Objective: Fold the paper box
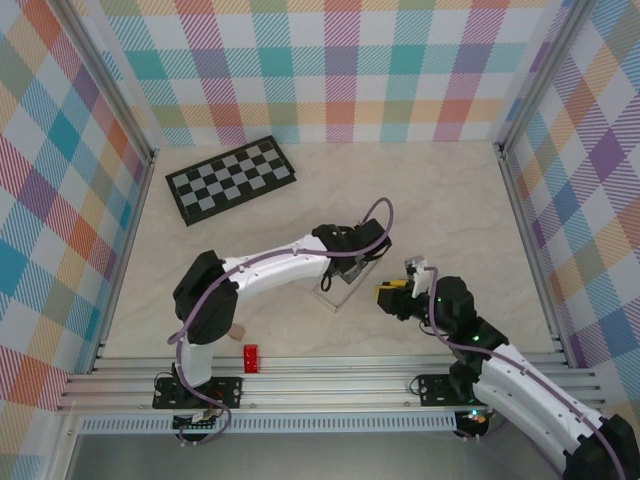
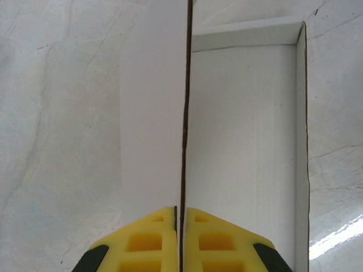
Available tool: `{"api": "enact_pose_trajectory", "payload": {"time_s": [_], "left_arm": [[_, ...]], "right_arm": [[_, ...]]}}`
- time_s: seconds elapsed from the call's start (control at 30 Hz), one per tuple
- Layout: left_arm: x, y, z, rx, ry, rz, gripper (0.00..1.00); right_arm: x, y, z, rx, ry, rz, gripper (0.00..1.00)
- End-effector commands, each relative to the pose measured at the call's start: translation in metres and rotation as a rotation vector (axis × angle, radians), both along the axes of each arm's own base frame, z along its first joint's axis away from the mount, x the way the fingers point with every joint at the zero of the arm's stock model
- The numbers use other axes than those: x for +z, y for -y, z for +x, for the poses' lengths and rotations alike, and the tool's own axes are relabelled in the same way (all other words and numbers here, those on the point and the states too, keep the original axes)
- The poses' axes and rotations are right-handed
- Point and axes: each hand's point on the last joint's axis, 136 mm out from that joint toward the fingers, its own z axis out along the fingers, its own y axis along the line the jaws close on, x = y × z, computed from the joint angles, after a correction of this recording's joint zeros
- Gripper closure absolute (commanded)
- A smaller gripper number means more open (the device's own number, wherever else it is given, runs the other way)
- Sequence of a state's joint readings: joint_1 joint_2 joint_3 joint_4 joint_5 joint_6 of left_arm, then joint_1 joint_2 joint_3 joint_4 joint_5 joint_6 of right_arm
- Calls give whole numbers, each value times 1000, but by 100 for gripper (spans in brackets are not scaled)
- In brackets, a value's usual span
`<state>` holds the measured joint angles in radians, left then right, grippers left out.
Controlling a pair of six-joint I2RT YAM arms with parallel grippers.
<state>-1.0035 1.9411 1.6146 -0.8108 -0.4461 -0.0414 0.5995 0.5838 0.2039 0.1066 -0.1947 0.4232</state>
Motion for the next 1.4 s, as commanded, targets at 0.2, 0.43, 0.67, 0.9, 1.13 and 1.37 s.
{"api": "enact_pose_trajectory", "payload": {"time_s": [0.2, 0.43, 0.67, 0.9, 1.13, 1.37], "left_arm": [[0, -7, 13, 89, -69, -24, 100], [8, -16, 31, 185, -84, -91, 100], [19, -16, 38, 204, -89, -123, 100], [18, -22, 44, 234, -106, -146, 100], [16, -21, 49, 257, -130, -176, 100], [19, -29, 51, 265, -148, -179, 100]], "right_arm": [[5, -35, 6, 14, 97, 9, 51], [-6, -87, 10, 92, 102, -31, 48], [6, -121, 31, 116, 185, -27, 47], [0, -133, 36, 123, 188, -14, 47], [-1, -129, 40, 41, 201, 56, 47], [9, -99, 33, -7, 255, 5, 47]]}}
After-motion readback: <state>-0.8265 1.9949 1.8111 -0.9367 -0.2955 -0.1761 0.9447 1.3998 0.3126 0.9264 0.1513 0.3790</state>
